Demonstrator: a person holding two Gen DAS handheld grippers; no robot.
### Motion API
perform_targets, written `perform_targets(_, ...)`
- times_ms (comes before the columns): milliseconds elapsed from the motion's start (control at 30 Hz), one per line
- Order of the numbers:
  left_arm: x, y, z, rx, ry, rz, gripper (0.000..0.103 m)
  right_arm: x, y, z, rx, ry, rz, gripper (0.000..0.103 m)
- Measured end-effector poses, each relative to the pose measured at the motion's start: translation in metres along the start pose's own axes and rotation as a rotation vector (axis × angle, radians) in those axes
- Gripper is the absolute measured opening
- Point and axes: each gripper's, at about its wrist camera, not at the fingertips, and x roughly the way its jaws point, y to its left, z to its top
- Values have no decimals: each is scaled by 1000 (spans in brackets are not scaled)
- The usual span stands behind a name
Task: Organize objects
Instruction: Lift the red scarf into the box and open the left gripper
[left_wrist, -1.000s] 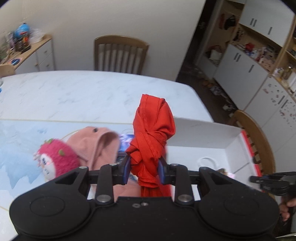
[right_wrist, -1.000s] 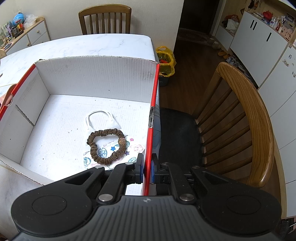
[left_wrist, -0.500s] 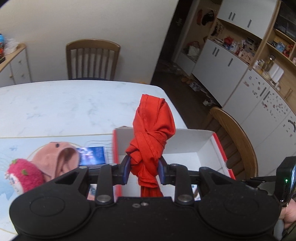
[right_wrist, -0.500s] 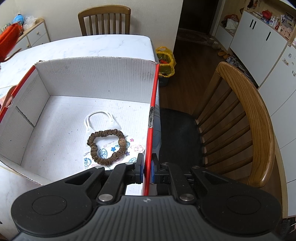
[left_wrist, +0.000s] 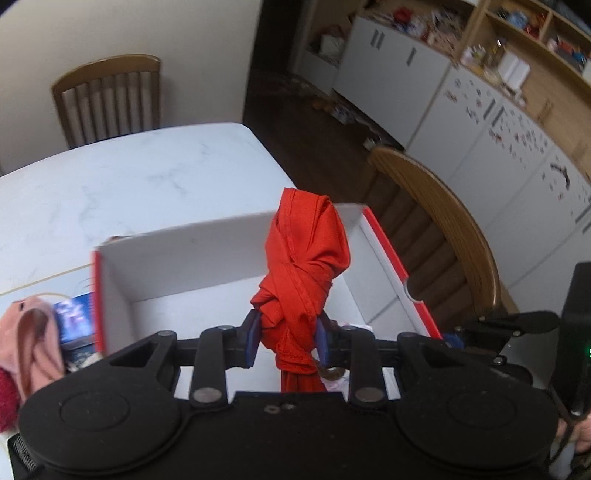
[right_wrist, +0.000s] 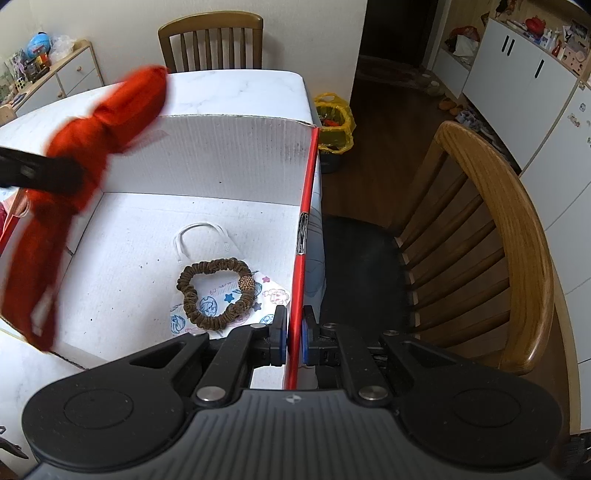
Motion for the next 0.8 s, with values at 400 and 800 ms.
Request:
perform_targets(400,66,-39,14,25,110,-19,28,1,-5,-1,10,2,22,7)
perform_targets(800,114,-47,10,40,203,-36,27,1,-11,0,11,7,47,7)
